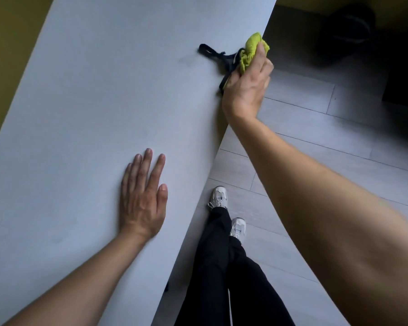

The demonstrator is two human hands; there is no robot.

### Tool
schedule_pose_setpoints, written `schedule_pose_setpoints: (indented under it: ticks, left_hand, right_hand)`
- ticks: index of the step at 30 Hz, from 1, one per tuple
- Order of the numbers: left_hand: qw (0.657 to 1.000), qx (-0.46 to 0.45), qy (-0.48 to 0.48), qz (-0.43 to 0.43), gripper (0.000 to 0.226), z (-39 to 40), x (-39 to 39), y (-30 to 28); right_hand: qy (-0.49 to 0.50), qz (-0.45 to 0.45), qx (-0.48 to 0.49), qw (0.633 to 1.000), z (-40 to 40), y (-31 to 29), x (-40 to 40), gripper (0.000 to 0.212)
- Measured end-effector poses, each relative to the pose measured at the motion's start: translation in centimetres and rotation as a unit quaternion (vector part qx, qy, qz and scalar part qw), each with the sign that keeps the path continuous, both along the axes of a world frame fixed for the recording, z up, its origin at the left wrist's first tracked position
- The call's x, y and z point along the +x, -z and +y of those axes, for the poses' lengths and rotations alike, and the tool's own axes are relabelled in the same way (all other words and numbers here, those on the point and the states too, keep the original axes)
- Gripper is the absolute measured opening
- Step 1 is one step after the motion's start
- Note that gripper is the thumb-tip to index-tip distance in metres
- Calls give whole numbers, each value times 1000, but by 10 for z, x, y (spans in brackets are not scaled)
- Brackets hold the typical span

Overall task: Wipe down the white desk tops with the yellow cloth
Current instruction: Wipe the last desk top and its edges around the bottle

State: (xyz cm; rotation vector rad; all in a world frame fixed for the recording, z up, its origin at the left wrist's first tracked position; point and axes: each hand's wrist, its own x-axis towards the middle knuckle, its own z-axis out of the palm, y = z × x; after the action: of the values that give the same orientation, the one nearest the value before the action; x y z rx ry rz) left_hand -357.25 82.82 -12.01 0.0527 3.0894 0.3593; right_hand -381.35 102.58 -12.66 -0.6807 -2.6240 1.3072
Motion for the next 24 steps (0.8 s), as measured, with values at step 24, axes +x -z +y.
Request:
schedule_pose_setpoints:
  ticks: [24]
  left_hand:
    - [999, 16, 0, 42, 61, -1, -1, 9]
  right_hand:
    - [18, 26, -61, 998, -20, 5, 67, 72]
